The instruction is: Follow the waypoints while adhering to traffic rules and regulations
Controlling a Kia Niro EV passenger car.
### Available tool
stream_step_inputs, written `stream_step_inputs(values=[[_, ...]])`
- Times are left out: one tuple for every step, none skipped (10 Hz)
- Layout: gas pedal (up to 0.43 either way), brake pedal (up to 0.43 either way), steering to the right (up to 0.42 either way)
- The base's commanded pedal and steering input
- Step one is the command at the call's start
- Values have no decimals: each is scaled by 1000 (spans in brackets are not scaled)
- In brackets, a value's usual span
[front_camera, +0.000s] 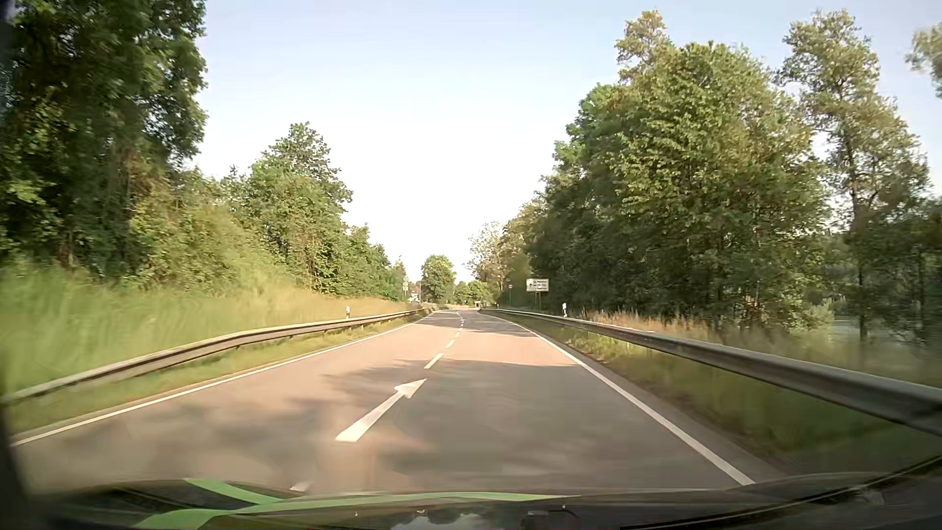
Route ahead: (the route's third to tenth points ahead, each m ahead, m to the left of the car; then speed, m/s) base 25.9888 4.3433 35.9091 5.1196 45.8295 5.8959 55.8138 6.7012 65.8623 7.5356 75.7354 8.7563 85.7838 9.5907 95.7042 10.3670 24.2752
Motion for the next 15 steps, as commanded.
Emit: stream_step_inputs(values=[[197, 0, -8], [197, 0, -9], [197, 0, -10], [169, 0, -11], [130, 0, -11], [110, 0, -11], [110, 0, -11], [98, 0, -12], [87, 0, -11], [87, 0, -12], [98, 0, -12], [110, 0, -11], [150, 0, -11], [177, 0, -9], [189, 0, -8]])
